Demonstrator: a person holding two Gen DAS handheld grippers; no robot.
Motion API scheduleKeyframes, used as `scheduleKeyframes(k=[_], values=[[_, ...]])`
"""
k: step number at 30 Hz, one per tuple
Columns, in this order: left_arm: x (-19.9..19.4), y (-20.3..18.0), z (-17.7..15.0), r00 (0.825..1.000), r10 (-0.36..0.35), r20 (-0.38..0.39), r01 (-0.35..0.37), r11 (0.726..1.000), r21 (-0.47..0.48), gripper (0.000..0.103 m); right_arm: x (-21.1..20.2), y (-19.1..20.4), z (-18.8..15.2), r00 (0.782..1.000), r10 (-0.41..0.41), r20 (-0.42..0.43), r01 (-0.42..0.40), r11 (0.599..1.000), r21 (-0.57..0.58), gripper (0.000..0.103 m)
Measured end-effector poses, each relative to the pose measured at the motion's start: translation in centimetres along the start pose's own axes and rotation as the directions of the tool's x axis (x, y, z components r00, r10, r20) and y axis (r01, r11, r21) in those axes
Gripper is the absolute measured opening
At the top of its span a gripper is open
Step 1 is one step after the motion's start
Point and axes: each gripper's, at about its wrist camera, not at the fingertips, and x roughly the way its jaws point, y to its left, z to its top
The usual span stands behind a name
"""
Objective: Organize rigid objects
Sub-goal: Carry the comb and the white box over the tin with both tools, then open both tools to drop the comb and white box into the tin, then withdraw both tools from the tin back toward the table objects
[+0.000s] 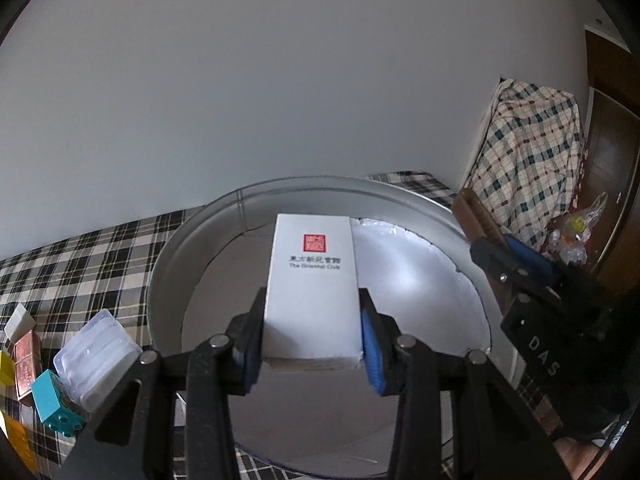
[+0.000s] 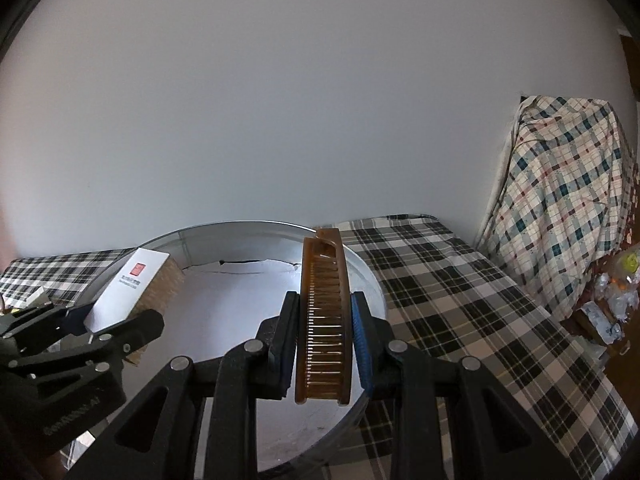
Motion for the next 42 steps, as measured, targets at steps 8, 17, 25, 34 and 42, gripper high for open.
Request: scheduleKeyframes(k=[8,17,25,34,42], values=[[0.2,0.0,-0.5,0.997,0.072,-0.003,-0.072,0.997,0.039,0.066,0.3,0.4,0.0,1.000,0.016,-0.022,-0.016,1.000,-0.008,0.047],[-2.9,0.3,-0.7,0.979,0.156,0.133,-0.165,0.984,0.062,0.103,-2.1,-0.1,0.1,0.990,-0.056,0.130,0.051,0.998,0.039,0.088],[-3.8,2.0,-1.3,0.975,0.173,0.141,-0.179,0.983,0.029,0.103,-2.6,-0.1,0.1,0.984,-0.067,0.167,0.061,0.997,0.042,0.088],[-5.5,3.3,-2.5,0.961,0.223,0.161,-0.229,0.973,0.019,0.103,-4.6,0.4,-0.2,0.965,-0.070,0.253,0.058,0.997,0.057,0.088],[-7.9,5.8,-4.2,0.951,0.268,0.151,-0.269,0.963,-0.013,0.103,-5.2,2.2,-0.7,0.970,-0.038,0.240,0.030,0.999,0.040,0.088]])
